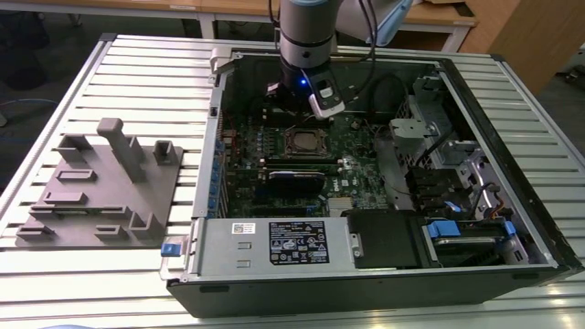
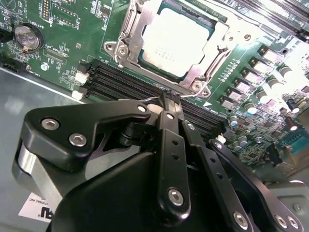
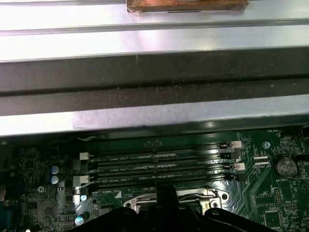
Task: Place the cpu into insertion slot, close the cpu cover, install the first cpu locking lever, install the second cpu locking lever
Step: 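Install the first cpu locking lever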
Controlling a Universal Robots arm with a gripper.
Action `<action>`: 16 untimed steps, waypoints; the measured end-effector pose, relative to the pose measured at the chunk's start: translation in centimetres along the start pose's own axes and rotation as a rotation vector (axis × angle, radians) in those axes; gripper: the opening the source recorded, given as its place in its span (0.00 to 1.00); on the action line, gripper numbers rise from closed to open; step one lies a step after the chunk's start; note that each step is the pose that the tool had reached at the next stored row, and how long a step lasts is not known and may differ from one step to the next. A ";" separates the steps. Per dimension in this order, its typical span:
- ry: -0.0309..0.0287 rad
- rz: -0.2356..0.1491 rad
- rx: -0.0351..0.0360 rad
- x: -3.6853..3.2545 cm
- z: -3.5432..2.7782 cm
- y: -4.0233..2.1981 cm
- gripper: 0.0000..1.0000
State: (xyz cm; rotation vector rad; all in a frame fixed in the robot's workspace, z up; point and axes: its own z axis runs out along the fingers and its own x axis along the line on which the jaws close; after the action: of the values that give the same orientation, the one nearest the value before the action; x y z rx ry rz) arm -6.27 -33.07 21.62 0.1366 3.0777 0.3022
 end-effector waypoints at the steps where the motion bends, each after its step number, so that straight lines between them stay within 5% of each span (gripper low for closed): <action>1: -0.0001 0.000 -0.0001 -0.02 0.03 0.04 0.11; 16: -0.0001 0.000 -0.0001 -1.04 0.31 0.65 0.11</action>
State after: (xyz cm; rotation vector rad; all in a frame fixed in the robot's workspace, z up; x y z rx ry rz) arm -5.17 -32.47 21.48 0.1366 3.0776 0.3023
